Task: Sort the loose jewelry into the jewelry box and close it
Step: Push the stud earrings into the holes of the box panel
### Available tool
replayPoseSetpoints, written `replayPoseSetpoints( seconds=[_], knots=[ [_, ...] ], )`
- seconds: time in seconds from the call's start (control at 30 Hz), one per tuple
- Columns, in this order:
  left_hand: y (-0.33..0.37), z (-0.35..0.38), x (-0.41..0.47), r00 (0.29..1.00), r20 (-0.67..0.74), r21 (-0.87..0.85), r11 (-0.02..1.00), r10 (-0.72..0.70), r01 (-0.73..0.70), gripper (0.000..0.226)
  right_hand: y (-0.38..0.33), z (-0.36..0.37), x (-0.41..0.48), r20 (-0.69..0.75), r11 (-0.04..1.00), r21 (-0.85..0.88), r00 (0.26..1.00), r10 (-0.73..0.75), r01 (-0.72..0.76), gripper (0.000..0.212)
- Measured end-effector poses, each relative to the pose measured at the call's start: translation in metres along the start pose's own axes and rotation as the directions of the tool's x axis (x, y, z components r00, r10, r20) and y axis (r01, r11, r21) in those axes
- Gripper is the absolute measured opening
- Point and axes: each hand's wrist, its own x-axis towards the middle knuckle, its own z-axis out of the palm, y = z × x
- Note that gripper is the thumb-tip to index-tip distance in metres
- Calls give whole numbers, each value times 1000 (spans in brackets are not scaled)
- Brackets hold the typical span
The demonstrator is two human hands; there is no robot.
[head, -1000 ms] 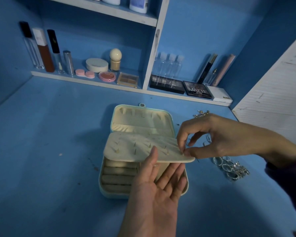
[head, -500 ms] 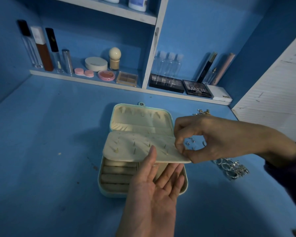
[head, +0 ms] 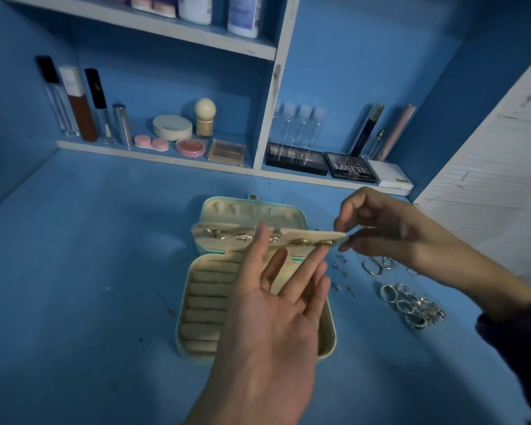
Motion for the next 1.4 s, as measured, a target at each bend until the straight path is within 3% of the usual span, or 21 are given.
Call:
replayPoseSetpoints(
  seconds=[0.27,0.37,0.43,0.5,0.6,0.7,0.77,0.93,1.13,1.27,1.4],
  knots=[
    [12,8,13,994,107,-25,1000,4,-1,52,16,11,19,-299,975,216,954,23,44,13],
    [17,4,18,991,127,115,992,44,-59,45,21,14,27,-357,971,236,932,61,27,17],
    [23,3,19,976,139,288,936,167,-202,37,24,16,33,-386,967,253,919,82,20,18],
    [34,1,22,911,188,436,800,366,-412,28,27,17,39,-417,962,273,902,110,9,19],
    [58,-6,33,725,297,540,517,621,-664,18,31,18,44,-446,959,283,885,137,-7,18],
    [85,-14,52,555,348,641,241,755,-729,25,36,19,48,-455,957,290,876,158,-22,19],
    [98,-20,65,539,375,722,127,754,-681,29,38,19,52,-458,956,293,873,166,-28,19],
    [108,-27,80,663,354,746,228,660,-626,28,42,18,51,-439,958,280,879,184,-61,20],
    [111,-30,84,707,356,752,262,611,-605,30,41,5,42,-372,953,271,899,231,-132,20],
    [109,-30,87,724,315,745,313,614,-590,28,47,-6,31,-336,970,-26,916,218,-241,18],
    [109,-32,89,732,295,749,326,614,-576,31,49,-11,19,-252,889,-376,952,173,-261,11]
  ],
)
